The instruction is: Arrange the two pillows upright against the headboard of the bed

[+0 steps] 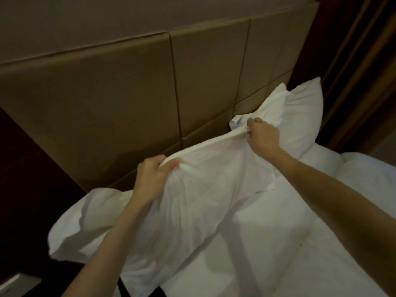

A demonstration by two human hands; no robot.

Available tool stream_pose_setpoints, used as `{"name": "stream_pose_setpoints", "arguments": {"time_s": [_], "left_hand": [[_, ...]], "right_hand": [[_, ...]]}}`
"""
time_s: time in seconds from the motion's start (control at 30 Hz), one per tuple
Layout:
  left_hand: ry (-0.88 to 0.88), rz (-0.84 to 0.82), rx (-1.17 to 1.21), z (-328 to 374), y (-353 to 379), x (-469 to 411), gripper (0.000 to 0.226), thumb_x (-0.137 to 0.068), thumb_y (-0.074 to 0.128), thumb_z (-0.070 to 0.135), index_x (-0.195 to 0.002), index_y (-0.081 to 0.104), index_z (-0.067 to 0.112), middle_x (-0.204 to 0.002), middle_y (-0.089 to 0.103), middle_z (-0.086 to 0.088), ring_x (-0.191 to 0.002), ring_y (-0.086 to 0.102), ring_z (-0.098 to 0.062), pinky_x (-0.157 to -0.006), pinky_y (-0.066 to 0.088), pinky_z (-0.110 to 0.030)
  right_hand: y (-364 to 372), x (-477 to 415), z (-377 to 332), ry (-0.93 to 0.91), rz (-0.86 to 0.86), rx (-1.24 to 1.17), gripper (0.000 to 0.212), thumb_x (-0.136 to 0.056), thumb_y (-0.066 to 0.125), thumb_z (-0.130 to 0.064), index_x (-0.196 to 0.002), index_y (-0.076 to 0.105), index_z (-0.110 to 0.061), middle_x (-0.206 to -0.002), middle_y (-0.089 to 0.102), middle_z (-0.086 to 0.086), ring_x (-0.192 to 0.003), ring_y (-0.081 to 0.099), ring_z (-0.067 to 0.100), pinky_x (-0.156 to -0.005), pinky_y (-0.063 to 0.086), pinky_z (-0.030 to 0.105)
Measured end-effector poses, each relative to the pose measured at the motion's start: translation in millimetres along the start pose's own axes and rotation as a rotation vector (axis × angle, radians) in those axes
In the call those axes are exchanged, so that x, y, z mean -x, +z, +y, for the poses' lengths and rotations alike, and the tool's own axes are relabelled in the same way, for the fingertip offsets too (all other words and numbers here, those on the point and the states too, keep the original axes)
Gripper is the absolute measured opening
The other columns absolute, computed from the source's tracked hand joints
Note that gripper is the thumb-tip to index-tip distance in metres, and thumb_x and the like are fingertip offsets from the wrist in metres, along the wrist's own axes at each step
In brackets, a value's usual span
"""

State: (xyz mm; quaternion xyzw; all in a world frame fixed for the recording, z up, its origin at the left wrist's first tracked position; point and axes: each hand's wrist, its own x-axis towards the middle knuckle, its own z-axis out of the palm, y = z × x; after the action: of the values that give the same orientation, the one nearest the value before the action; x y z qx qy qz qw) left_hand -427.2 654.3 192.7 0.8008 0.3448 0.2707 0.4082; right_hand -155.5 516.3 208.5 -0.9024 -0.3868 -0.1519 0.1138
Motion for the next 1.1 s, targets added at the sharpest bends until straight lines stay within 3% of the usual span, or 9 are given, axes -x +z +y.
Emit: {"name": "stream_pose_setpoints", "arguments": {"time_s": [0.23, 0.3, 0.37, 0.5, 0.63, 0.73, 0.83, 1.0, 1.1], "left_hand": [[-0.036, 0.062, 0.091, -3, -11, -19, 0.047, -0.081, 0.058, 0.05, -0.059, 0.053, 0.008, -0.056, 0.05, -0.003, -0.054, 0.045, -0.018, -0.055, 0.036, -0.035], [0.045, 0.087, -0.202, -11, -3, -29, 0.044, -0.086, 0.051, 0.051, -0.069, 0.054, 0.011, -0.062, 0.054, -0.001, -0.057, 0.051, -0.022, -0.055, 0.04, -0.037], [0.336, 0.094, -0.66, -26, 8, -38, 0.028, -0.088, 0.057, 0.039, -0.076, 0.057, 0.014, -0.067, 0.056, -0.001, -0.057, 0.057, -0.026, -0.048, 0.042, -0.035], [0.575, -0.072, -1.02, -71, 25, -39, 0.029, -0.052, 0.086, 0.008, -0.077, 0.07, 0.008, -0.064, 0.063, -0.008, -0.047, 0.06, -0.022, -0.034, 0.041, -0.023], [0.422, -0.073, -1.06, -116, 26, -22, 0.024, -0.065, 0.078, 0.007, -0.088, 0.071, 0.002, -0.069, 0.065, -0.012, -0.054, 0.062, -0.029, -0.045, 0.053, -0.032], [0.351, -0.114, -1.107, -132, 20, -7, 0.016, -0.066, 0.079, 0.009, -0.076, 0.068, 0.005, -0.061, 0.063, -0.009, -0.049, 0.06, -0.026, -0.043, 0.05, -0.029], [0.371, -0.131, -1.072, -122, 14, -10, 0.031, -0.047, 0.088, 0.002, -0.063, 0.061, 0.007, -0.049, 0.059, -0.007, -0.034, 0.055, -0.021, -0.03, 0.04, -0.022], [0.446, 0.05, -1.058, -97, -5, -34, 0.008, -0.064, 0.062, 0.003, -0.071, 0.064, 0.005, -0.054, 0.061, -0.009, -0.03, 0.054, -0.026, -0.027, 0.039, -0.025], [0.433, 0.073, -1.033, -92, -3, -27, 0.013, -0.064, 0.064, 0.003, -0.076, 0.067, 0.004, -0.059, 0.063, -0.012, -0.032, 0.056, -0.028, -0.029, 0.04, -0.026]], "right_hand": [[-15, -35, -26, -0.008, 0.059, 0.006, 0.029, -0.093, 0.048, -0.015, -0.118, 0.059, -0.006, -0.112, 0.062, 0.017, -0.094, 0.063, 0.038, -0.079, 0.049, 0.042], [-6, -40, -26, 0.031, 0.032, -0.014, 0.027, -0.094, 0.046, -0.013, -0.115, 0.061, -0.006, -0.109, 0.063, 0.016, -0.095, 0.063, 0.036, -0.078, 0.047, 0.039], [11, -45, -23, 0.111, -0.074, -0.046, 0.028, -0.095, 0.042, -0.012, -0.115, 0.061, -0.006, -0.114, 0.062, 0.017, -0.102, 0.061, 0.036, -0.082, 0.047, 0.039], [54, -45, -20, 0.109, -0.456, -0.108, 0.035, -0.097, 0.041, -0.018, -0.126, 0.053, -0.003, -0.132, 0.055, 0.019, -0.12, 0.053, 0.034, -0.099, 0.044, 0.04], [87, -23, -15, 0.062, -0.66, -0.14, 0.049, -0.095, 0.045, -0.018, -0.142, 0.038, -0.007, -0.148, 0.041, 0.015, -0.136, 0.039, 0.029, -0.108, 0.033, 0.037], [102, -11, -8, 0.061, -0.76, -0.138, 0.052, -0.093, 0.046, -0.02, -0.143, 0.036, -0.008, -0.148, 0.041, 0.014, -0.135, 0.039, 0.03, -0.106, 0.034, 0.037], [110, -2, -5, 0.09, -0.786, -0.174, 0.053, -0.092, 0.048, -0.02, -0.142, 0.036, -0.007, -0.146, 0.043, 0.015, -0.133, 0.041, 0.031, -0.103, 0.035, 0.036], [114, 10, -3, 0.131, -0.794, -0.27, 0.052, -0.093, 0.051, -0.021, -0.141, 0.038, -0.006, -0.144, 0.045, 0.018, -0.131, 0.043, 0.033, -0.102, 0.037, 0.035], [110, 25, 3, 0.17, -0.767, -0.296, 0.043, -0.093, 0.052, -0.021, -0.133, 0.048, -0.005, -0.139, 0.05, 0.017, -0.125, 0.048, 0.032, -0.097, 0.038, 0.032]]}}
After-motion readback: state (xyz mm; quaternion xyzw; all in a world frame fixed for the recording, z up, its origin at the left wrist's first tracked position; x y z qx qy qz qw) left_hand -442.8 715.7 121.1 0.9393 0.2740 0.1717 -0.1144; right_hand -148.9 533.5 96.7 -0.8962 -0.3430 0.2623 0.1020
